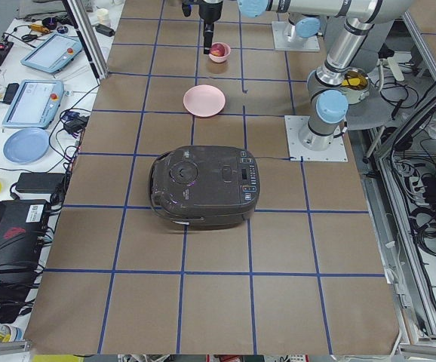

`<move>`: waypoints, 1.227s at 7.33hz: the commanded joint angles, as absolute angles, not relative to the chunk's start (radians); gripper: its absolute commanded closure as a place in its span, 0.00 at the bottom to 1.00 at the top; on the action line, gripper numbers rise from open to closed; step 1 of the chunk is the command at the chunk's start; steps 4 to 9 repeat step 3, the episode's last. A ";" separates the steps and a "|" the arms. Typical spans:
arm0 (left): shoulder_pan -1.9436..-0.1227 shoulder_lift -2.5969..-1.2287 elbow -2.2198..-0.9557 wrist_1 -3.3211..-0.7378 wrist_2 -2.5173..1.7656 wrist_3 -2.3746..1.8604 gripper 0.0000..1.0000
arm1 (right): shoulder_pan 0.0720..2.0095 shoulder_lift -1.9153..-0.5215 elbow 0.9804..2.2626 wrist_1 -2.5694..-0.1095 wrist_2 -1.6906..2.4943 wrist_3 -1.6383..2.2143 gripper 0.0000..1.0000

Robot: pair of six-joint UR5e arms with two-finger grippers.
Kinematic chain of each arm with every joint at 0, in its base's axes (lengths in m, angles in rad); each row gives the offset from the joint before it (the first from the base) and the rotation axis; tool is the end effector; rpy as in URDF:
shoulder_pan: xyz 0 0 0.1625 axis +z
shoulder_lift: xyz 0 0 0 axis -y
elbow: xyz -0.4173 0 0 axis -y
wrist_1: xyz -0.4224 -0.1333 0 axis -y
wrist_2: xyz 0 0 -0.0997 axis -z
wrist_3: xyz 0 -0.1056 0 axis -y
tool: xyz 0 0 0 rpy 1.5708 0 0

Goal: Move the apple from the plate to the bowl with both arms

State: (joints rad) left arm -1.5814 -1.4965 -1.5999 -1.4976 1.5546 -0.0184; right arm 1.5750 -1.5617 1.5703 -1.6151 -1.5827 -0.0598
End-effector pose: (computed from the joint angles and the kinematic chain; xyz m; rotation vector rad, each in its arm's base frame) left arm -0.1403 -0.5010 0.5047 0.0107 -3.1182 0.1844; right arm 0.1343 -0.5290 0.4742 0.0998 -3.1266 0.0553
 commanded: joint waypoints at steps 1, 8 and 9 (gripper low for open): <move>-1.577 -1.489 -1.595 -1.499 1.554 -0.003 0.00 | 1.575 -1.560 1.572 -1.614 -1.588 -0.060 0.00; -1.574 -1.500 -1.595 -1.502 1.604 0.085 0.00 | 1.575 -1.562 1.572 -1.614 -1.588 -0.060 0.00; -1.574 -1.500 -1.595 -1.502 1.604 0.085 0.00 | 1.575 -1.562 1.572 -1.614 -1.588 -0.060 0.00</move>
